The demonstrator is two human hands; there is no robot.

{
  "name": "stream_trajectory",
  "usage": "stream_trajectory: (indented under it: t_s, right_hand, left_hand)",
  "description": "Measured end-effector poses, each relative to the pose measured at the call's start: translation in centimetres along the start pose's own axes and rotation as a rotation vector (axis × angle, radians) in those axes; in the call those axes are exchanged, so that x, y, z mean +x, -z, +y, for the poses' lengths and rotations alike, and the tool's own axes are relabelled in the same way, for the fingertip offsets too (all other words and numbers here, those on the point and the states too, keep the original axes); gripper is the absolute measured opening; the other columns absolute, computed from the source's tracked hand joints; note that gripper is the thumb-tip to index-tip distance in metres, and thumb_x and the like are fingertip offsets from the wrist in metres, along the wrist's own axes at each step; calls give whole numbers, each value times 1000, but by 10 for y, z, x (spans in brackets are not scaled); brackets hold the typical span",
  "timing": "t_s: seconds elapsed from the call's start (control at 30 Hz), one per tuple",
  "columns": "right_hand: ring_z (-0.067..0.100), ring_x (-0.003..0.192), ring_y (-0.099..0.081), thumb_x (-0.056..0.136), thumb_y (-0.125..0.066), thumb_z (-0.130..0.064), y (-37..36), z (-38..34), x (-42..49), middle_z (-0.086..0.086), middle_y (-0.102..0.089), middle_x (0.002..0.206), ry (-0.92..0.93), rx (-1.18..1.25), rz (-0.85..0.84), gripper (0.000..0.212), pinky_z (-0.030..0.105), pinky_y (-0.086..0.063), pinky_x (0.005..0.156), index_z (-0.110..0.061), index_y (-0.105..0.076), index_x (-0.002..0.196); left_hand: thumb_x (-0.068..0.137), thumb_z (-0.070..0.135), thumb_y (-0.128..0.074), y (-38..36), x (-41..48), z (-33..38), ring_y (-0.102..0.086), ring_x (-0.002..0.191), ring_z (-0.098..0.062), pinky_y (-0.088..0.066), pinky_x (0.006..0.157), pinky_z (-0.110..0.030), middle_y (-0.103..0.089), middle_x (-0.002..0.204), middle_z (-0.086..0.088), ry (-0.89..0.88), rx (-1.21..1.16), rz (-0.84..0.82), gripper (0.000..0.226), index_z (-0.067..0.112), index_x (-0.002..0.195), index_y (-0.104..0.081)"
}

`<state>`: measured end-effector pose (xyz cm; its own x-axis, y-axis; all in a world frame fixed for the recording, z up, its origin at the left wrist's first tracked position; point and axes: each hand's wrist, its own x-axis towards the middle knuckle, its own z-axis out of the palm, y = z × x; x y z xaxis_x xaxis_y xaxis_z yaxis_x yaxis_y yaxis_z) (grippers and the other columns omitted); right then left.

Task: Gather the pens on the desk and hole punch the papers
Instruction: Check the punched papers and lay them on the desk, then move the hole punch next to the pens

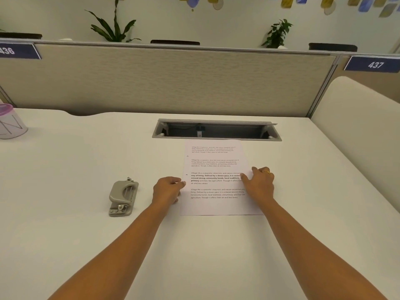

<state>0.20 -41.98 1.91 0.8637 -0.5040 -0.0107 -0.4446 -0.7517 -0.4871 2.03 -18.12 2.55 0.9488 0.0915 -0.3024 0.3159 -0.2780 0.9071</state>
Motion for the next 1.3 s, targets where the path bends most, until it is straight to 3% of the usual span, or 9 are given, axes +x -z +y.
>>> stream_trajectory:
  t_s: [0.1, 0.33, 0.47, 0.57, 0.73, 0.87, 1.0, 1.13, 1.3]
  right_hand:
    - [29, 126, -35, 93, -51, -36, 0, -10, -13, 13, -42, 134, 57, 47, 41, 49, 43, -41, 97, -9, -48, 133]
    - [25, 117, -42, 91, -56, -25, -24, -51, -60, 10, -51, 121, 277, 208, 10, 30, 36, -42, 93, -10, -62, 115]
    - [21, 113, -47, 91, -54, -19, -48, -78, -93, 6, -55, 118, 450, 230, -68, 25, 18, -31, 77, -9, -63, 112]
    - [19, 116, -48, 93, -47, -15, -66, -95, -112, 4, -54, 122, 592, 187, -166, 27, 16, -31, 80, -9, -59, 116]
    - [18, 128, -43, 96, -35, -8, -93, -126, -133, 6, -47, 139, 643, 116, -283, 38, 22, -31, 103, -6, -50, 131]
    - [13, 141, -26, 96, -30, -6, -109, -145, -140, 5, -31, 152, 616, 81, -307, 46, 23, -20, 114, -8, -38, 141]
    - [12, 144, -20, 96, -30, -5, -117, -149, -143, 3, -26, 155, 600, 52, -262, 48, 23, -15, 116, -9, -34, 143]
    - [12, 143, -21, 96, -30, -5, -117, -147, -144, 2, -28, 154, 595, 50, -236, 47, 22, -14, 116, -9, -36, 143]
    - [11, 143, -22, 96, -30, -6, -116, -149, -147, 1, -29, 154, 583, 35, -218, 47, 20, -13, 115, -11, -37, 142]
  left_hand:
    - [85, 18, -63, 13, -7, -2, -58, 65, -17, -48, 55, -25, -62, 74, -2, -28, 12, 35, 14, 11, 97, -65]
    - [85, 14, -61, 73, -18, -6, -62, 71, -18, -52, 71, -32, -65, 82, -3, -222, 105, 259, 7, 11, 84, -67]
    - [82, 12, -60, 117, -15, -16, -58, 80, -20, -45, 70, -25, -66, 85, -5, -212, 131, 425, 10, 11, 85, -70]
    - [83, 13, -63, 141, -7, -24, -58, 84, -22, -46, 77, -29, -68, 93, -10, -149, 105, 482, 13, 7, 92, -69]
    - [81, 20, -70, 151, 2, -32, -63, 82, -30, -55, 83, -38, -64, 92, -15, 82, -26, 230, 26, 1, 98, -65]
    - [81, 4, -67, 152, 5, -32, -63, 56, -20, -53, 45, -18, -63, 76, -15, 142, -285, 81, 10, 2, 73, -61]
    - [79, -4, -65, 158, 9, -32, -62, 38, -10, -48, 37, -16, -65, 51, -8, 177, -380, 2, 11, 1, 72, -60]
    - [79, -3, -66, 169, 13, -39, -63, 40, -10, -49, 39, -16, -66, 50, -6, 175, -427, -15, 9, 1, 74, -60]
    - [79, -2, -66, 176, 15, -44, -64, 42, -10, -51, 41, -17, -63, 72, -15, 148, -440, -17, 7, 1, 76, -60]
